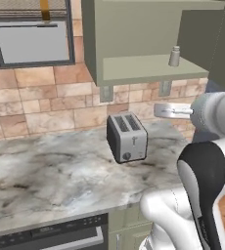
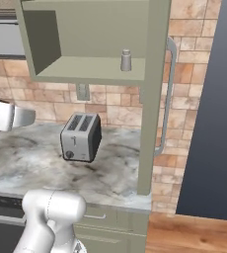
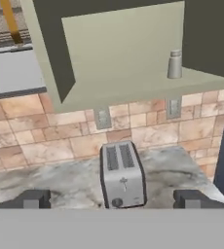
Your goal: Collect the turmeric, ketchup, and shaker from the cabinet and place them next to the stove.
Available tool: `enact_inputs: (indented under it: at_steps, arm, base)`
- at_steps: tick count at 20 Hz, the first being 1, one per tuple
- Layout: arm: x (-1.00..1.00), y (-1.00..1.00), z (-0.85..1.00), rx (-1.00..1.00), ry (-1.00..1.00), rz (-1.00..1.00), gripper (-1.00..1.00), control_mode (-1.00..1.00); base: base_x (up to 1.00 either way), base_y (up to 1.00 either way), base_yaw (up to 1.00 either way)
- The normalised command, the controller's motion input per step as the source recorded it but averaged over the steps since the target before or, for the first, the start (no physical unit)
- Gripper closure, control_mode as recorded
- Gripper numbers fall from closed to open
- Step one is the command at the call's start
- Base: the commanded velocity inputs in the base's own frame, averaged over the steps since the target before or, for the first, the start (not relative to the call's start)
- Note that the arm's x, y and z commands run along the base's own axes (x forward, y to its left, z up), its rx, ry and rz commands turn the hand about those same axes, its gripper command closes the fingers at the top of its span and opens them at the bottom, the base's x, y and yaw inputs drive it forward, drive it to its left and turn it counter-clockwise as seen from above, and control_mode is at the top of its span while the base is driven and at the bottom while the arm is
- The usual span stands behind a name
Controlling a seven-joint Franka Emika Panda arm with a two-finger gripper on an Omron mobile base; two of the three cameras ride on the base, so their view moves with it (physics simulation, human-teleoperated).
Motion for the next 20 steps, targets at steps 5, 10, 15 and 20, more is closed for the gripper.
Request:
enact_inputs:
  at_steps: [5,10,15,20]
  arm:
    - [0.03,-0.45,0.57,0.01,-0.19,-0.04,-1.00,-1.00]
    - [0.29,-0.10,0.22,0.00,-0.03,-0.09,-1.00,-1.00]
    - [0.36,-0.52,0.06,0.06,0.00,-0.07,-1.00,-1.00]
    - [0.47,-0.39,0.00,0.06,0.00,-0.06,-1.00,-1.00]
  base:
    - [0.00,0.00,0.00]
    - [0.00,0.00,0.00]
    - [0.00,0.00,0.00]
    - [0.00,0.00,0.00]
